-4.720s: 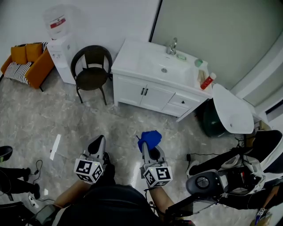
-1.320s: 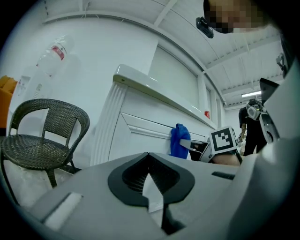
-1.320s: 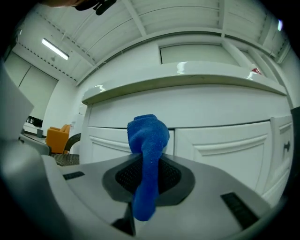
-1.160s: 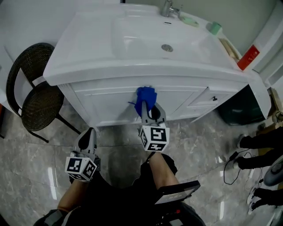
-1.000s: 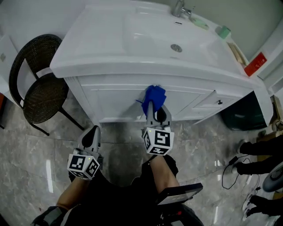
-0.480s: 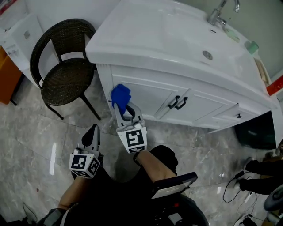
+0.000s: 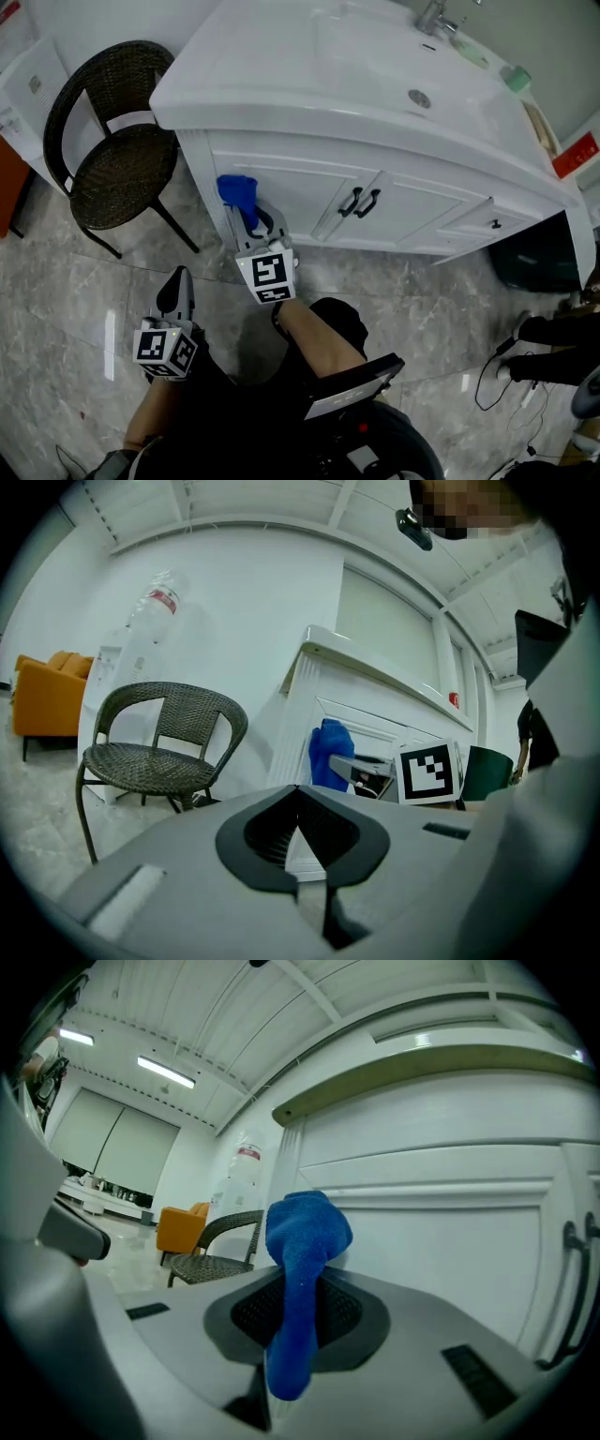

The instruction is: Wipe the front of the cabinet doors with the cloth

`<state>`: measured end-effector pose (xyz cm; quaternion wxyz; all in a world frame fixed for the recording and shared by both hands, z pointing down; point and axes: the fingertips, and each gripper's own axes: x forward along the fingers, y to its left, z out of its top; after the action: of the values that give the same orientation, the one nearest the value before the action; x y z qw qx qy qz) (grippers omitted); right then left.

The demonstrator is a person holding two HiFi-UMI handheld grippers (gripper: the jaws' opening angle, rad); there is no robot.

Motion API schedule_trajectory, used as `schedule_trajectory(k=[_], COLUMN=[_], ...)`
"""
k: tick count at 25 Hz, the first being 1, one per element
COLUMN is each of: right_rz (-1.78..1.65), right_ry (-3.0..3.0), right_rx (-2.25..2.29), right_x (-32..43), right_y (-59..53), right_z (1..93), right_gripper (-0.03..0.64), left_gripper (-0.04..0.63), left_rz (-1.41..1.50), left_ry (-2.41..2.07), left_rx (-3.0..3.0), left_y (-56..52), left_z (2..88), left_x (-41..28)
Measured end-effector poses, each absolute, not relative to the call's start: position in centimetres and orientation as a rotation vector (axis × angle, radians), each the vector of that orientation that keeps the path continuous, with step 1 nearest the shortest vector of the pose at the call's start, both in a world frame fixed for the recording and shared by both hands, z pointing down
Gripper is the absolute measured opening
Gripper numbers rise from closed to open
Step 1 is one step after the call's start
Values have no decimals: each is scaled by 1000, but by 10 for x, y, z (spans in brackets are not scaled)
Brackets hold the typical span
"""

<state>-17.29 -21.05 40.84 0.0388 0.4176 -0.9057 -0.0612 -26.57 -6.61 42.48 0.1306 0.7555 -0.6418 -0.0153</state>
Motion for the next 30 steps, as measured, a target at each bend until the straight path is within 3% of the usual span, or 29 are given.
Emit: schedule_trajectory(k=[19, 24, 30], right_rz=[-99, -77, -156], right_ry=[-2327, -2329, -2576], right_rx=[1882, 1901, 1690], right_x=[44, 42, -35], right_y=[-211, -207, -196], right_z=[426, 428, 419], right_gripper=[49, 49, 49], left_gripper=[3, 3, 3], left_rz=[2, -17, -28], left_ry=[-1621, -1609, -1658], left_rx=[2434, 2420, 2371], left_y=[-103, -101, -98], left_z=[422, 427, 431], left_x=[-172, -175, -196])
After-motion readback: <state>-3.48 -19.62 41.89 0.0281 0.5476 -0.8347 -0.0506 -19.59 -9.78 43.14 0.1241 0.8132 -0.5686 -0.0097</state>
